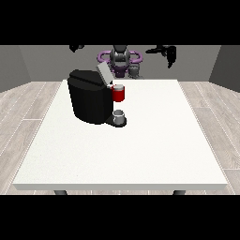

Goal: Insert the coffee pod into the coffee machine and close the lid

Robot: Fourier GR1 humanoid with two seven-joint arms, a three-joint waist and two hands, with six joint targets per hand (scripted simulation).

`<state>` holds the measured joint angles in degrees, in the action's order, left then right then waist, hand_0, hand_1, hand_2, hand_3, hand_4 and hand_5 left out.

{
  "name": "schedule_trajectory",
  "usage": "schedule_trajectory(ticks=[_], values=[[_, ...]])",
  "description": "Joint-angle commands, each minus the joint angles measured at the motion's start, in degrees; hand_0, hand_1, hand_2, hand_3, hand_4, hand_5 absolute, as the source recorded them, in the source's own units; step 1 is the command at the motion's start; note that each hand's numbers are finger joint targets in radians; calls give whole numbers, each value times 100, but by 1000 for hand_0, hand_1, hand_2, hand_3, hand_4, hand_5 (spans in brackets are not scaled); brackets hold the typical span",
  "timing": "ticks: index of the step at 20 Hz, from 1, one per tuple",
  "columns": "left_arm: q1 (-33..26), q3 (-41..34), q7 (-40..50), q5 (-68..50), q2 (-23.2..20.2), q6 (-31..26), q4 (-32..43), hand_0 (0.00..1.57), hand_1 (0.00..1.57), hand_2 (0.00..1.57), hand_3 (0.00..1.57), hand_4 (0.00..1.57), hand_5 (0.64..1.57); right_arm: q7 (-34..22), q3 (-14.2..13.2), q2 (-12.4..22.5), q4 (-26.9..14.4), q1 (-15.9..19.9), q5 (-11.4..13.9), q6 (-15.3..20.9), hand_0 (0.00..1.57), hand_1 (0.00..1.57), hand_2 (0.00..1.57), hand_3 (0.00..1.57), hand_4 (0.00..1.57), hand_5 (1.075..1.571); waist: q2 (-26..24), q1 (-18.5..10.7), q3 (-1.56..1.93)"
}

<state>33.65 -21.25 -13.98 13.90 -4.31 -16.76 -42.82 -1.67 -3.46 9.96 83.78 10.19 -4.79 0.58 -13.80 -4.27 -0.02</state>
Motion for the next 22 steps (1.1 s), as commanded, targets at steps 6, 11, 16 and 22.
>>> schedule_trajectory(ticks=[6, 11, 16, 22], values=[[-652, 503, 137, -560, 419, 139, -798, 0, 0, 0, 0, 0, 1571, -498, 190, 178, -214, 794, 305, -140, 0, 0, 0, 0, 215, 1571, 208, -420, 2], [-1116, 656, 501, -734, 423, -202, -1666, 0, 0, 0, 0, 103, 1571, -401, 180, -82, -372, 909, 394, 27, 0, 0, 0, 0, 0, 1571, 420, -597, 3], [-1414, 933, 697, -1185, 428, 151, -2350, 0, 0, 0, 0, 0, 1571, 270, -27, -111, -855, 934, 112, -345, 0, 0, 0, 0, 0, 1571, 774, -536, 4], [-1585, 1100, 1098, -1214, 284, 318, -3131, 0, 0, 0, 0, 0, 1571, 249, -178, -131, -1357, 1536, 146, -253, 0, 0, 0, 0, 0, 1571, 1151, -390, 3]])
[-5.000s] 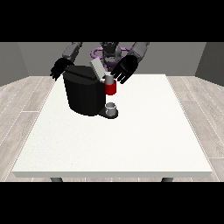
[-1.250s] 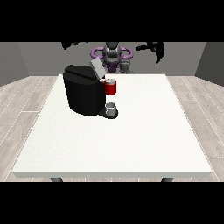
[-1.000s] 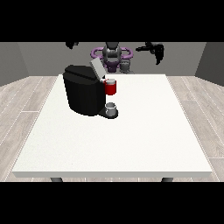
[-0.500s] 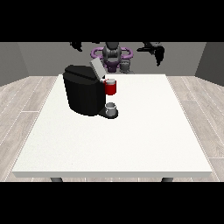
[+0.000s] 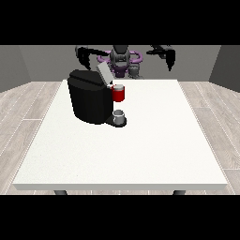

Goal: Insert the coffee pod into the coffee machine and close the lid

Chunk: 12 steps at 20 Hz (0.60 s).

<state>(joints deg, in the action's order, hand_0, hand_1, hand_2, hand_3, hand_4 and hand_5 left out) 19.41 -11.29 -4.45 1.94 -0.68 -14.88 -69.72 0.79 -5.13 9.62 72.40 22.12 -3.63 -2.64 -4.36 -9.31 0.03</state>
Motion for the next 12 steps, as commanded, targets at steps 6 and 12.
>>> schedule_trajectory(ticks=[6, 12], values=[[-321, -28, 12, -267, -383, -14, -661, 0, 0, 0, 0, 0, 1571, 186, -89, 48, -632, 762, 72, -118, 0, 0, 0, 0, 0, 1571, 602, 199, -3], [-459, -159, 219, -486, -587, 33, -835, 0, 0, 0, 0, 0, 1571, -18, 212, -96, -624, 952, 374, -82, 0, 0, 0, 0, 0, 1571, 504, 330, -3]])
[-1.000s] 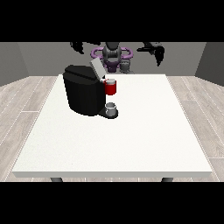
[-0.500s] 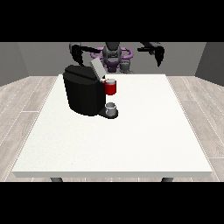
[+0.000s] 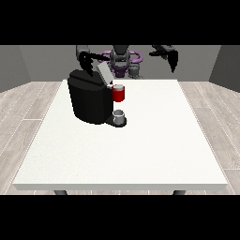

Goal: Insert the coffee pod into the coffee machine and close the lid

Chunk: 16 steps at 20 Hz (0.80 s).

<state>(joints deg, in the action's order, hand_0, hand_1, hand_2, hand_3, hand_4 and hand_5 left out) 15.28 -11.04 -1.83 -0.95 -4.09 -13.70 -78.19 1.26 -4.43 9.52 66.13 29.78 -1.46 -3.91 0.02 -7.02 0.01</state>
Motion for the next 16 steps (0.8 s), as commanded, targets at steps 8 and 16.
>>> schedule_trajectory(ticks=[8, 16], values=[[23, 45, 244, -266, -257, 5, -533, 0, 0, 0, 0, 0, 1571, 413, -194, 43, -797, 610, 165, 44, 0, 0, 0, 0, 0, 1571, 381, -167, 0], [51, 147, 51, -181, -149, 198, -309, 0, 0, 0, 0, 0, 1571, 712, -79, -46, -894, 753, 282, -25, 0, 0, 0, 0, 0, 1571, 581, -66, 0]])
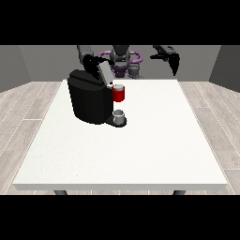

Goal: Insert the coffee pod into the coffee machine and close the lid

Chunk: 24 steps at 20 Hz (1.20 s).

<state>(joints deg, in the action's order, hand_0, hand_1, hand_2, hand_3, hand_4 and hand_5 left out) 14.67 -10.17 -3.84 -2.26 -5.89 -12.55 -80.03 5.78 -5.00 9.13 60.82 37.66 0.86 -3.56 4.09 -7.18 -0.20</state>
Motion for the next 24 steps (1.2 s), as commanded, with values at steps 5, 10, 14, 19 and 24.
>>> schedule_trajectory(ticks=[5, 10, 14, 19, 24], values=[[208, -41, 121, -33, -46, 189, 159, 0, 0, 0, 0, 0, 1571, -491, 136, -113, -269, 536, 181, 103, 0, 0, 0, 0, 182, 1571, 29, -43, 20], [-34, -22, -276, 51, -94, 115, 399, 0, 0, 0, 0, 192, 1571, -463, 296, -71, -140, 694, 277, -52, 0, 0, 0, 0, 0, 1571, 56, -50, 19], [-73, -17, -196, -65, -129, -11, 336, 0, 0, 0, 0, 121, 1571, -408, 325, 1, -128, 695, 350, -20, 0, 0, 0, 0, 125, 1571, 32, -206, 19], [202, -96, -290, -50, -190, 141, 512, 0, 0, 0, 0, 0, 1571, -448, 684, -448, -155, 779, 716, 238, 0, 0, 0, 0, 142, 1571, 18, 32, 19], [-127, 371, -272, 154, 139, 246, -38, 0, 0, 0, 0, 182, 1571, -142, 554, -526, -355, 783, 680, 254, 0, 0, 0, 0, 30, 1571, -167, -212, 21]])
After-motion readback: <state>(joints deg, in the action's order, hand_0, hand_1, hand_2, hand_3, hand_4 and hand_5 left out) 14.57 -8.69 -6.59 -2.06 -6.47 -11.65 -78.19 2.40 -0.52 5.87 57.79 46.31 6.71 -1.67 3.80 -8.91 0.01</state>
